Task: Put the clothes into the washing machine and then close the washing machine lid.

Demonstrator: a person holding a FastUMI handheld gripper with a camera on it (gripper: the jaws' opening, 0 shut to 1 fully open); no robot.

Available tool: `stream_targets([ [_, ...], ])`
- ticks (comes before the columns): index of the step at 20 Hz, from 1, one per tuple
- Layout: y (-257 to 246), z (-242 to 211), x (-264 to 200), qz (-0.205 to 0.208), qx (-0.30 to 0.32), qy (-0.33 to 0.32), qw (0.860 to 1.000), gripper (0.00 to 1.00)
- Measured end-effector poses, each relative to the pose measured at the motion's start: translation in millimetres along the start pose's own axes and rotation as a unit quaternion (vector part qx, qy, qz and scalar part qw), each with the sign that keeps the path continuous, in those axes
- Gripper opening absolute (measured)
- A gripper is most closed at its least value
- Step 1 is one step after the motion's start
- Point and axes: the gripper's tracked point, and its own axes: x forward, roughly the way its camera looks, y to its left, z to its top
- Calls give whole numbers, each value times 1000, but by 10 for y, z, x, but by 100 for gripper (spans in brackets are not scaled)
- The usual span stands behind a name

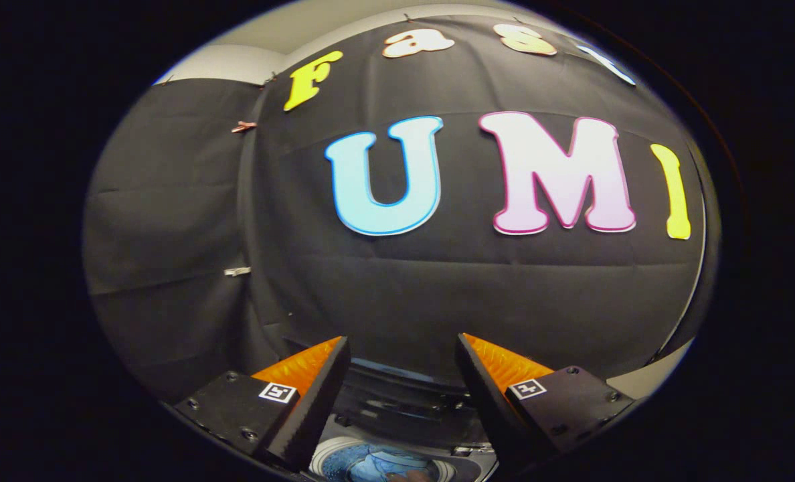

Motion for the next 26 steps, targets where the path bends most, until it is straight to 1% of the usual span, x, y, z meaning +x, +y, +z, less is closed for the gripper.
stream_targets([
  [2, -160, -68, 103, -27, 6, 5, 1000, 99],
  [6, -447, -302, 262, -72, 13, 41, 996, 99],
  [9, -590, -427, 335, -92, 34, 66, 993, 99],
  [11, -603, -491, 358, -96, 32, 77, 992, 99],
  [17, -593, -507, 382, -92, 43, 81, 992, 99],
  [20, -585, -530, 373, -93, 37, 83, 991, 99],
  [23, -566, -540, 321, -94, 38, 88, 991, 100],
  [26, -510, -569, 175, -94, 37, 97, 990, 100],
])
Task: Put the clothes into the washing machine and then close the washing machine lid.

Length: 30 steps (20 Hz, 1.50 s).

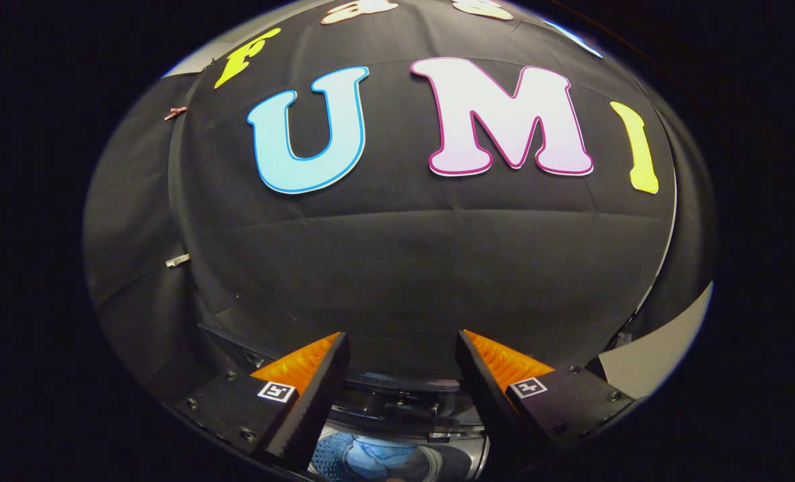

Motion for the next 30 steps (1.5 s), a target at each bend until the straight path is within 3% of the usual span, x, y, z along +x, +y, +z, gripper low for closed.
stream_targets([
  [10, 198, -414, -656, 20, 4, 65, 998, 98],
  [23, 432, -901, -860, 65, -14, 147, 987, 98],
  [30, 489, -818, -869, 80, -16, 128, 988, 98],
])
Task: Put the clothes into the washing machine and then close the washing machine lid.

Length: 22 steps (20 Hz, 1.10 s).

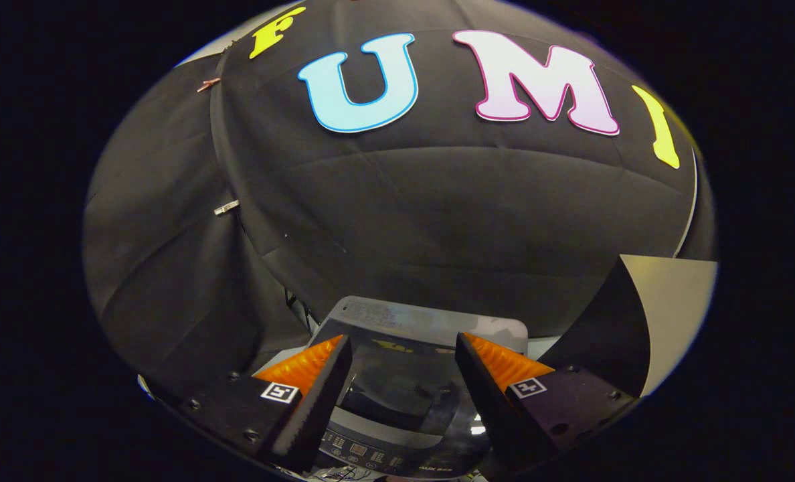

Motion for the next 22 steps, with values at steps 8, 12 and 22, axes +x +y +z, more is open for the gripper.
stream_targets([
  [8, 48, 191, -102, 5, -23, -48, 999, 98],
  [12, 208, 329, -296, 30, -43, -93, 994, 98],
  [22, 365, 835, -1243, 54, -61, -227, 971, 98],
])
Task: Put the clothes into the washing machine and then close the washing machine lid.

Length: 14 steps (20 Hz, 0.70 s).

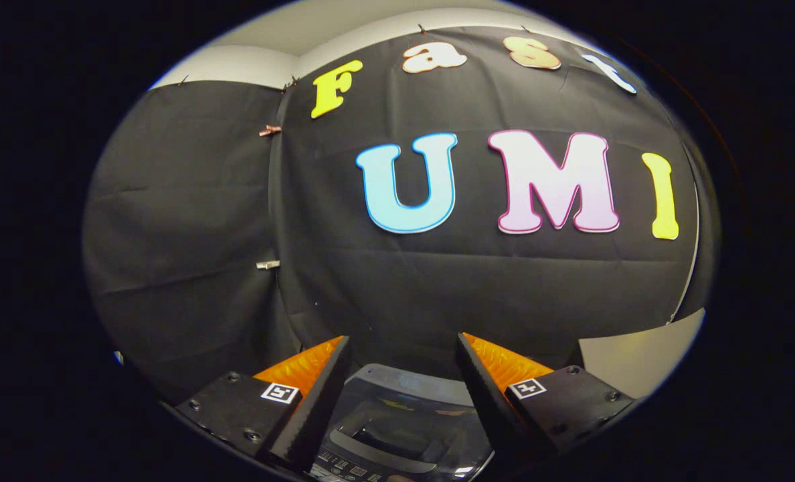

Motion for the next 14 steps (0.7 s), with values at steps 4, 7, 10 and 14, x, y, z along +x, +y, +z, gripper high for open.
stream_targets([
  [4, -109, 395, -454, -4, -6, -52, 999, 97],
  [7, -172, 607, -860, -8, -14, -75, 997, 97],
  [10, -249, 802, -1261, -13, -21, -101, 995, 97],
  [14, -471, 1008, -1770, -31, -29, -130, 991, 97],
])
